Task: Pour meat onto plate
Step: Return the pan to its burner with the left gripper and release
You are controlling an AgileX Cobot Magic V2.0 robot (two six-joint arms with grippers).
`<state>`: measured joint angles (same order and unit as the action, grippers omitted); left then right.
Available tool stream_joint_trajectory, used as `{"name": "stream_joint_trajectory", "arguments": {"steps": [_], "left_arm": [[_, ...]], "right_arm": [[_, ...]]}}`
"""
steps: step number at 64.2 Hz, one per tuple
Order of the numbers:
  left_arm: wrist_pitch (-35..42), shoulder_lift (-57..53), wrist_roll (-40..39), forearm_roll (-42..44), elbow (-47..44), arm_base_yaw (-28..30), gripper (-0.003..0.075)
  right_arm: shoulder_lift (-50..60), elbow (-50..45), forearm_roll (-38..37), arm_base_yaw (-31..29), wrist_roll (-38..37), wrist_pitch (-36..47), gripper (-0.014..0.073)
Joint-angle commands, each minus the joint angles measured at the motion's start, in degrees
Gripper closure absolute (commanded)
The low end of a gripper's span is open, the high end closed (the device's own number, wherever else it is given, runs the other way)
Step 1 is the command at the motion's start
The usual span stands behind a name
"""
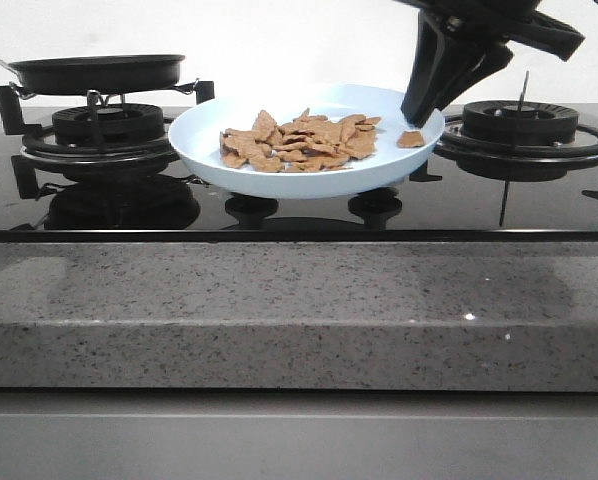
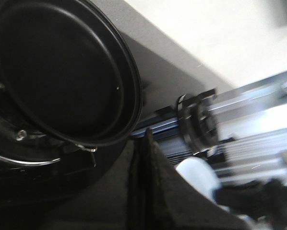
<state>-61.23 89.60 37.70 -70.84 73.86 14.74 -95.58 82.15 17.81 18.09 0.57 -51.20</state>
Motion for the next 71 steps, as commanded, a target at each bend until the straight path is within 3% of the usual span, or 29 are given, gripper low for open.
{"name": "stream_joint_trajectory", "arguments": {"steps": [1, 14, 31, 37, 46, 71], "left_arm": [[5.82, -6.98, 0.24, 4.98, 1.54, -4.31, 0.0741], [20.71, -17.10, -5.92, 23.59, -0.28, -15.42, 0.0741], [38.20, -28.94, -15.83, 42.53, -11.09, -27.83, 0.0741], [42.94, -33.13, -23.04, 51.58, -17.04, -31.06, 0.0741], [43.36, -37.62, -32.78, 64.49, -23.60, -32.49, 0.0741], [44.31, -47.76, -33.95, 67.29, -32.28, -32.49, 0.0741]], "right_arm": [[3.08, 1.55, 1.05, -0.12, 0.43, 2.27, 0.0662], [3.08, 1.55, 1.05, -0.12, 0.43, 2.27, 0.0662], [3.08, 1.55, 1.05, -0.12, 0.43, 2.27, 0.0662], [3.08, 1.55, 1.05, -0.12, 0.43, 2.27, 0.0662], [3.08, 1.55, 1.05, -0.12, 0.43, 2.27, 0.0662], [3.08, 1.55, 1.05, -0.12, 0.43, 2.27, 0.0662]]}}
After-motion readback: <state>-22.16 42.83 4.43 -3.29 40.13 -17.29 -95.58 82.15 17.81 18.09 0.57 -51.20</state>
